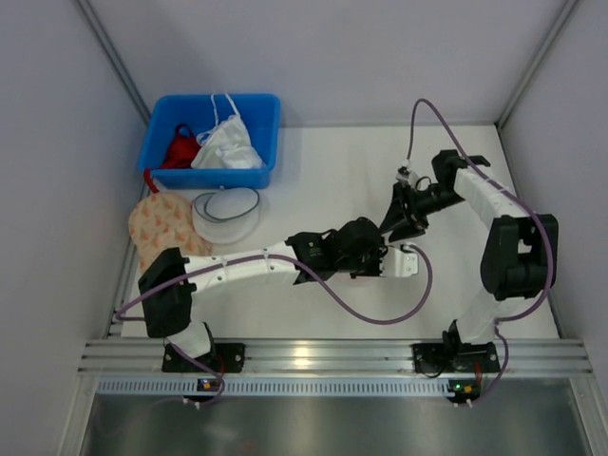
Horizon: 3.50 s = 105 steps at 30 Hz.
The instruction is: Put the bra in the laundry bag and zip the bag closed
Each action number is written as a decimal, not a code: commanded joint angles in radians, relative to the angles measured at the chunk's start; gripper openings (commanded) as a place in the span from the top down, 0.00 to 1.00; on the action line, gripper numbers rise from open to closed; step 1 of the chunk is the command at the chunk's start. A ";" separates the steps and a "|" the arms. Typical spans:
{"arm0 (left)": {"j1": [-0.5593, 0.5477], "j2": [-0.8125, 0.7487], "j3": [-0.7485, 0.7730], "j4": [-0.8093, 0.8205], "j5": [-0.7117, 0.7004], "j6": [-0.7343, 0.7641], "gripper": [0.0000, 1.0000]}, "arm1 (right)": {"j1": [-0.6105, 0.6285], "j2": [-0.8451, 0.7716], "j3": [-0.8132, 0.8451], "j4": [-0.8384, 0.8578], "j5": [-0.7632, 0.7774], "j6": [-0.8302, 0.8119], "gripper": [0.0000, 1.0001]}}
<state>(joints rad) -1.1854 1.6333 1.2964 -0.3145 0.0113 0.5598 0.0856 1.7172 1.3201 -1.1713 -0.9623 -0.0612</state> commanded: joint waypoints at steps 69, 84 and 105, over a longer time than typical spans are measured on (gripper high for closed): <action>0.309 -0.030 0.078 -0.077 -0.057 -0.189 0.02 | -0.369 0.303 0.151 1.304 0.650 0.607 1.00; 0.395 -0.006 0.098 -0.107 -0.077 -0.265 0.02 | -0.461 0.255 0.129 1.466 1.114 0.583 0.92; 0.708 -0.041 0.227 -0.328 0.200 -0.535 0.02 | -0.454 -0.181 0.139 0.830 0.571 0.120 0.01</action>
<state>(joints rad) -0.4850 1.6707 1.5219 -0.6334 0.1608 0.0422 -0.3824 1.6051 1.4406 -0.1619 -0.2520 0.2569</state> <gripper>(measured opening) 0.982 0.993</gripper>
